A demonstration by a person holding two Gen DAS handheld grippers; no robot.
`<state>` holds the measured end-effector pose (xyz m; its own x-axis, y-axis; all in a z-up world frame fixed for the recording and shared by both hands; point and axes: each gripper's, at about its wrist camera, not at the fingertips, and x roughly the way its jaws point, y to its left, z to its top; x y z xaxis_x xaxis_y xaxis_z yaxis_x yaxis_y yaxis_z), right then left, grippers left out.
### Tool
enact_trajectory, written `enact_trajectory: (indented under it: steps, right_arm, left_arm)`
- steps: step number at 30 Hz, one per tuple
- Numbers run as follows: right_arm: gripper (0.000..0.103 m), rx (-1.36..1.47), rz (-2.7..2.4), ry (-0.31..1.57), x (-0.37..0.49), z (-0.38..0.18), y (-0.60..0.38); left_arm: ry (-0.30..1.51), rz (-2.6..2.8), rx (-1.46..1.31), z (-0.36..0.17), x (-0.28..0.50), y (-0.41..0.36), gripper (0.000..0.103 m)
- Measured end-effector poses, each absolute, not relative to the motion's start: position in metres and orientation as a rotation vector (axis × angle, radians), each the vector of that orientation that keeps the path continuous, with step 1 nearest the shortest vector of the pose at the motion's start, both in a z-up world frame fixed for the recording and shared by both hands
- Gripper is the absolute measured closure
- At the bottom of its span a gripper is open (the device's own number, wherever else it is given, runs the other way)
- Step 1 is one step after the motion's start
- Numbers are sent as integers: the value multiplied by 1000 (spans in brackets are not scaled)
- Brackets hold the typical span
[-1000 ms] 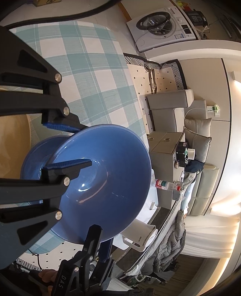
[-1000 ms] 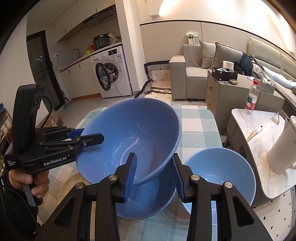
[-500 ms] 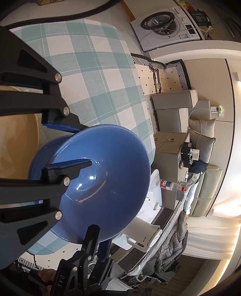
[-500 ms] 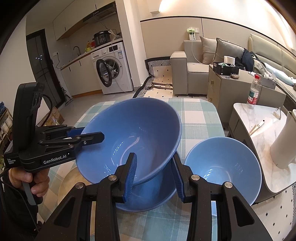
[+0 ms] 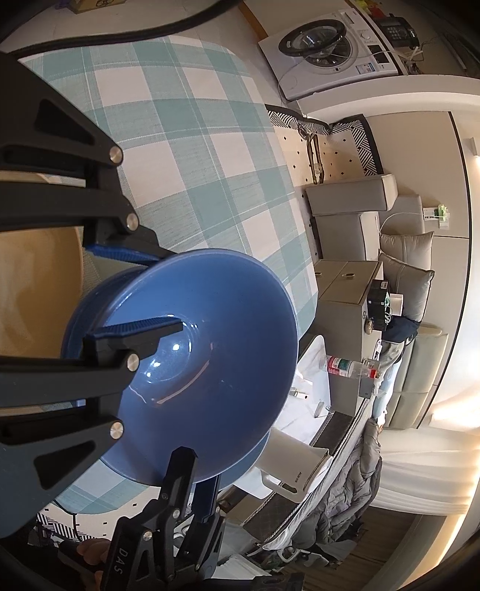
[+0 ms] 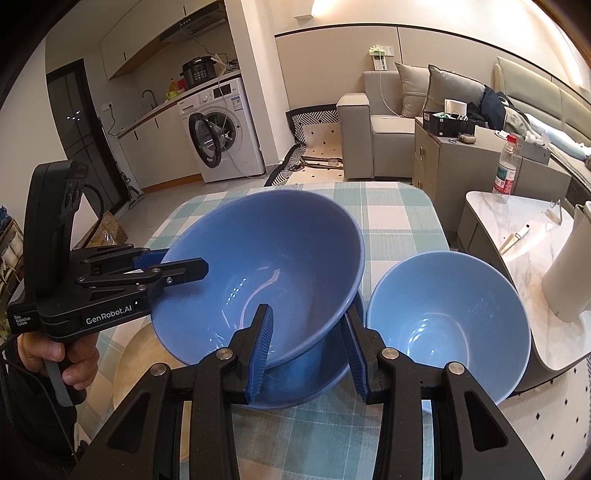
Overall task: Organize plates and bowls
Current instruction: 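Lower the held blue bowl into the other blue bowl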
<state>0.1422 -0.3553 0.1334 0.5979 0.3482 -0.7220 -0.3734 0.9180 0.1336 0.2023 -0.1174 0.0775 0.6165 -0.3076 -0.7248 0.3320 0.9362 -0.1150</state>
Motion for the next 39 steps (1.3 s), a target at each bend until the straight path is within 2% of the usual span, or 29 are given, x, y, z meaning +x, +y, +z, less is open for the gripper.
enact_trajectory:
  steps: [31, 39]
  right_arm:
    - [64, -83, 364, 880, 139, 107, -352]
    - [60, -94, 367, 888, 138, 102, -351]
  left_arm:
    - [889, -385, 93, 50, 205, -129, 77]
    - [902, -378, 103, 46, 207, -131, 77]
